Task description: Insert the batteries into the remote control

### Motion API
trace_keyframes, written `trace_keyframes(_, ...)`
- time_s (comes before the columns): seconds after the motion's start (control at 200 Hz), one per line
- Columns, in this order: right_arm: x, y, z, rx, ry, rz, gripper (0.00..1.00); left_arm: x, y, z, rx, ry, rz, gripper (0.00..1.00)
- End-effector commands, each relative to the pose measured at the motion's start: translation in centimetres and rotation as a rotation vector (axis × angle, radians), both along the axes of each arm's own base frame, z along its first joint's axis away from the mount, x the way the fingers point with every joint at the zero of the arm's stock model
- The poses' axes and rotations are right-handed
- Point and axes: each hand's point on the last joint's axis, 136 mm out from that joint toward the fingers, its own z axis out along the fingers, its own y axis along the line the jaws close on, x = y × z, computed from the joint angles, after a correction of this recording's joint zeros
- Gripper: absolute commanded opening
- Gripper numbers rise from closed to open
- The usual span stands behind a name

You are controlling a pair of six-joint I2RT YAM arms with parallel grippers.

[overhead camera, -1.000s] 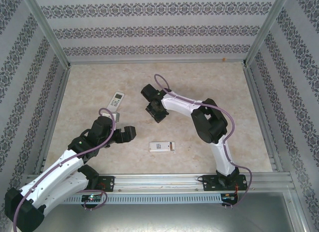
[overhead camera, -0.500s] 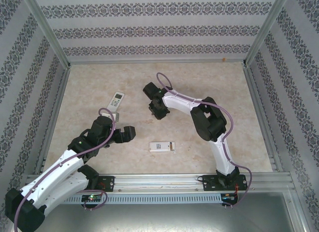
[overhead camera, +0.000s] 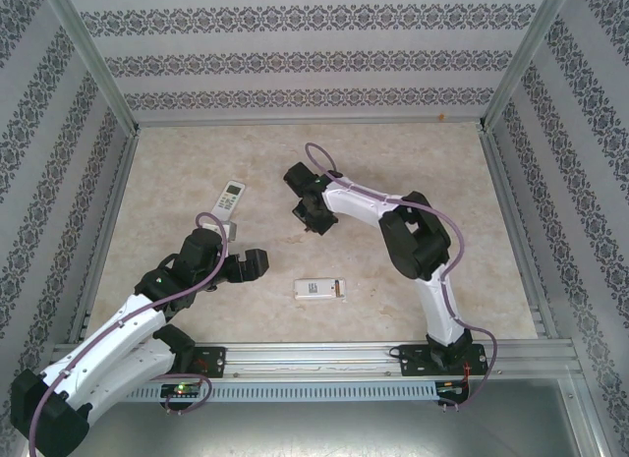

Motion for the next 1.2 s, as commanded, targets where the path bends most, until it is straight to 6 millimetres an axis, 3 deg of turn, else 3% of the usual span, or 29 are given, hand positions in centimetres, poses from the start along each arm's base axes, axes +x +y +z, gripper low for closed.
trace_keyframes(0.0,-0.9,-2.4,6.2,-0.123,-0.217,0.264,0.03,-0.2,-2.7,-0.2,-0.119,0.02,-0.109,0.99)
trace_keyframes(0.115,-5.4,-5.1,7.8,-0.178,-0.306,0.502,0.04,-0.7,-4.6,-1.3,-0.161,0.106,-0.199,0.99)
trace_keyframes(0.265,-12.2,-7.7,6.4,-0.155,-0.348,0.699,0.07,-0.5,-6.4,-1.6,-0.191,0.13,-0.261,0.99)
trace_keyframes(0.4,-15.5,-8.1,4.6,-0.039,-0.341,0.717,0.09,-0.2,-7.3,-1.7,-0.2,0.141,-0.28,0.99)
trace_keyframes(0.589,-17.0,-6.5,2.2,0.033,-0.293,0.7,0.09,0.0,-7.3,-2.0,-0.188,0.151,-0.263,1.0)
trace_keyframes(0.814,-17.0,-4.6,0.4,0.036,-0.235,0.712,0.08,0.1,-7.0,-1.7,-0.182,0.147,-0.244,1.0)
trace_keyframes(1.194,-18.1,-5.8,-2.1,0.001,-0.152,0.672,0.1,0.0,-6.7,-2.1,-0.168,0.155,-0.225,1.0)
